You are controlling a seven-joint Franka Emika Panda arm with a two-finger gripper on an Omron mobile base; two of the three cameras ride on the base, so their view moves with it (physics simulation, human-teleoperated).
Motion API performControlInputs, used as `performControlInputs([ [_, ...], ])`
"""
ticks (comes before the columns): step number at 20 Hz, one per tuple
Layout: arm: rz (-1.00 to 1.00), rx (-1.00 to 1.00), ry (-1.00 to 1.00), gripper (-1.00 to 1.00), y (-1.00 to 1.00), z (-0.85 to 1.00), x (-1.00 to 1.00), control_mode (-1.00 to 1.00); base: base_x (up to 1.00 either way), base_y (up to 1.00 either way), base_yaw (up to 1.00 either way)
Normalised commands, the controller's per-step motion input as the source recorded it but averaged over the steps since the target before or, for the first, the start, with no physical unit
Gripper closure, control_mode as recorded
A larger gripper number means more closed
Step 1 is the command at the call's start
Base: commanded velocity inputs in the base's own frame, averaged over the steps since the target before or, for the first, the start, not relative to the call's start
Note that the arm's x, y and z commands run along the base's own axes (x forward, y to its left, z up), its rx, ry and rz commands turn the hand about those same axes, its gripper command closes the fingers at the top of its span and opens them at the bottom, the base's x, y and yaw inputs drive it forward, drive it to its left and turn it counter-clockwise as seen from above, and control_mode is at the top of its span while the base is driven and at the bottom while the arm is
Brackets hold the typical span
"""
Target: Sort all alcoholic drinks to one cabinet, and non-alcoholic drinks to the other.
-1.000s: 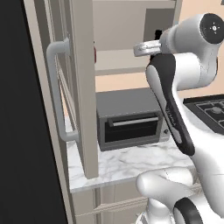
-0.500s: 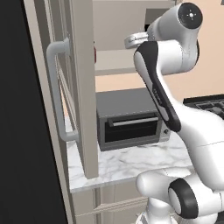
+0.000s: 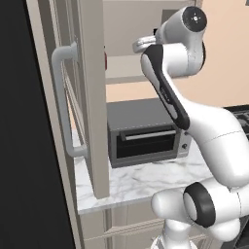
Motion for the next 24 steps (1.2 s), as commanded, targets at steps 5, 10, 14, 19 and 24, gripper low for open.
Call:
performControlInputs([
  [5,0.0,0.0,0.0,1.0,0.0,-0.1,0.59,-1.0,0.0,0.0,0.0],
  [10,0.0,0.0,-0.01,1.0,0.0,0.0,0.51,-1.0,0.0,0.0,0.0],
  [14,0.0,0.0,0.0,1.0,0.0,0.0,0.52,-1.0,0.0,0.0,0.0],
  [19,0.01,0.0,-0.01,1.0,0.0,-0.02,0.39,-1.0,0.0,0.0,0.0],
  [24,0.02,0.0,-0.05,1.0,0.0,-0.05,0.18,-1.0,0.0,0.0,0.0],
])
